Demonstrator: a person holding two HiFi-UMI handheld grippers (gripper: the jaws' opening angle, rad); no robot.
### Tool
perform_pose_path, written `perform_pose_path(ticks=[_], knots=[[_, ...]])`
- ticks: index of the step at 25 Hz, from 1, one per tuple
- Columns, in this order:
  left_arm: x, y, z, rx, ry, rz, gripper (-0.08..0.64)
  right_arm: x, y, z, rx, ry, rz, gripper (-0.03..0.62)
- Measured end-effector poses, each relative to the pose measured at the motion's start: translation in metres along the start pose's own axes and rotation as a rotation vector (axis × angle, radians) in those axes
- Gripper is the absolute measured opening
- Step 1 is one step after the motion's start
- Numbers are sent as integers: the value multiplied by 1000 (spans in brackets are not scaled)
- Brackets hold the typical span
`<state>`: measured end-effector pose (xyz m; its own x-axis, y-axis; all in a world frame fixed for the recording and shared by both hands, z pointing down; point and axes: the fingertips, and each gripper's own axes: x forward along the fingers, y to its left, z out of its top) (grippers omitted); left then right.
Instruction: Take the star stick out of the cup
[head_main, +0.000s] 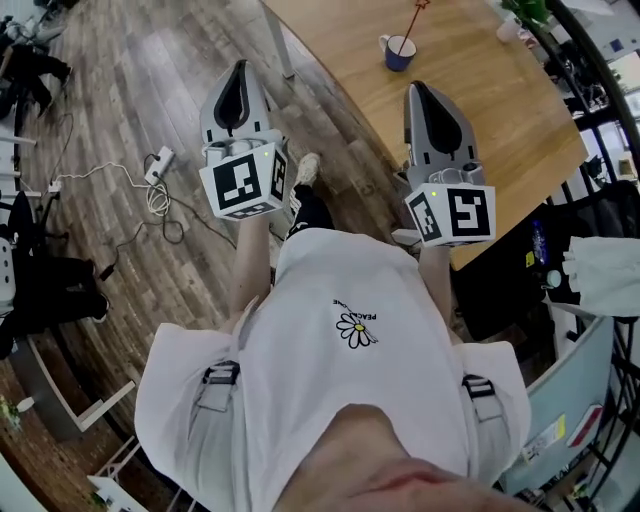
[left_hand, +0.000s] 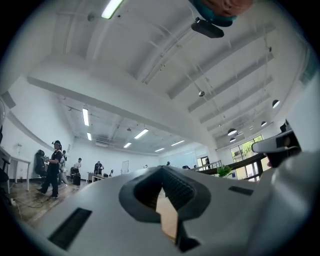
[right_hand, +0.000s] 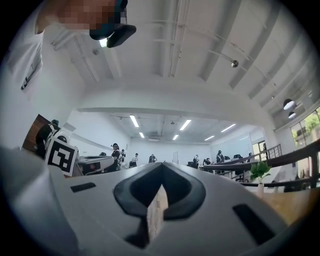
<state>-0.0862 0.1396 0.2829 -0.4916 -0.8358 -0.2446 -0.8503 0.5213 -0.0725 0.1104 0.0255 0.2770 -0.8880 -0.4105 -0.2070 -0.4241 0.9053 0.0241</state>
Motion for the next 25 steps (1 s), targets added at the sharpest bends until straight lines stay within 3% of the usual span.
perform_pose_path(ticks=[9,12,17,25], knots=[[119,3,-20,-43,-62,-154,17,102,-49,-13,32,-68,-126,6],[171,14,-38,-15,-58,-206,15,154,-59,-27,24,-50,-160,6],[252,34,-48,-77,-72,-275,17,235,-76,-43,26,-27,-219,6],[325,58,-83,-110,2,-307,15,312,-93,-58,24,-23,-230,6]])
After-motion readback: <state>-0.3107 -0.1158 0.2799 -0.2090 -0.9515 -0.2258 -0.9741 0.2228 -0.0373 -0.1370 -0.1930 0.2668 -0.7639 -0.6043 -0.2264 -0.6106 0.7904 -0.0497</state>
